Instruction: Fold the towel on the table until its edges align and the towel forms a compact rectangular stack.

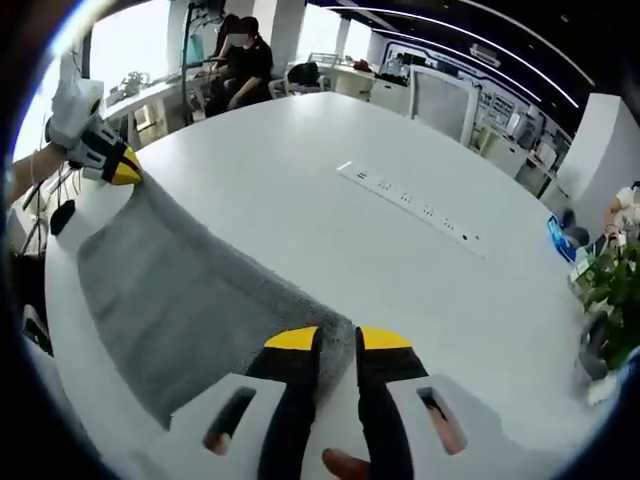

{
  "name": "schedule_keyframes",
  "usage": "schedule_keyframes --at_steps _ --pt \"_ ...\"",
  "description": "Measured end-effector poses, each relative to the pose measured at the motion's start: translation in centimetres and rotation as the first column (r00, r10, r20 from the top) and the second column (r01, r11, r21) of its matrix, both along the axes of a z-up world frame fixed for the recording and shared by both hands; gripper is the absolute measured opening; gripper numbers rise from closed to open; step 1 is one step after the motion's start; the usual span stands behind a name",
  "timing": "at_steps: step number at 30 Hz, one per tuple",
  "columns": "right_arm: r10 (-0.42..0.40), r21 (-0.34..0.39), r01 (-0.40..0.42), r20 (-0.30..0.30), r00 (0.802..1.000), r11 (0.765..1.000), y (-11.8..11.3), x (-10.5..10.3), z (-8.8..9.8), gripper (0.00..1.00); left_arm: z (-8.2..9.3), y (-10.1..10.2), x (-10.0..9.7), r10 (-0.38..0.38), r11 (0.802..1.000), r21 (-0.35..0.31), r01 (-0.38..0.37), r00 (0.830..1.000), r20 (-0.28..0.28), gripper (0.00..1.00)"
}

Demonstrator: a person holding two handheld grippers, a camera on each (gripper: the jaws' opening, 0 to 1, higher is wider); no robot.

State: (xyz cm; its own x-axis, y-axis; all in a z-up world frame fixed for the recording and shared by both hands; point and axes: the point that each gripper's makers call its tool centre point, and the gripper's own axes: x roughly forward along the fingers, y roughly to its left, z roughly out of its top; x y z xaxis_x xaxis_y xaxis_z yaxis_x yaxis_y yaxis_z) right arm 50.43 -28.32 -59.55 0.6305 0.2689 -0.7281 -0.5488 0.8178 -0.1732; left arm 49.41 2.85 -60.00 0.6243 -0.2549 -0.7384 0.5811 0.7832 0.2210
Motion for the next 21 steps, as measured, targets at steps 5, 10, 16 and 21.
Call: schedule_keyframes --at_steps 5,10,16,21 --pt "-0.02 -0.002 0.02 -0.007 1.0 1.0 -0.4 -2.4 0.4 0.09 0.6 0.1 0.5 -0.001 1.0 0.0 0.001 1.0 0.03 0.06" --pt "-0.052 0.011 0.053 -0.039 0.998 0.999 -0.5 -5.5 0.1 0.06 -0.2 -0.9 0.7 -0.026 1.0 0.0 0.026 1.0 0.012 0.05" --pt "-0.113 0.037 0.117 -0.092 0.989 0.992 -0.5 -8.3 -1.1 0.01 -1.8 -2.0 0.4 -0.065 0.998 0.011 0.066 0.997 -0.042 0.04" --pt "-0.187 0.084 0.2 -0.141 0.972 0.976 -0.5 -10.0 -2.0 0.0 -2.9 -1.8 -0.1 -0.062 0.998 0.017 0.063 0.995 -0.079 0.02"
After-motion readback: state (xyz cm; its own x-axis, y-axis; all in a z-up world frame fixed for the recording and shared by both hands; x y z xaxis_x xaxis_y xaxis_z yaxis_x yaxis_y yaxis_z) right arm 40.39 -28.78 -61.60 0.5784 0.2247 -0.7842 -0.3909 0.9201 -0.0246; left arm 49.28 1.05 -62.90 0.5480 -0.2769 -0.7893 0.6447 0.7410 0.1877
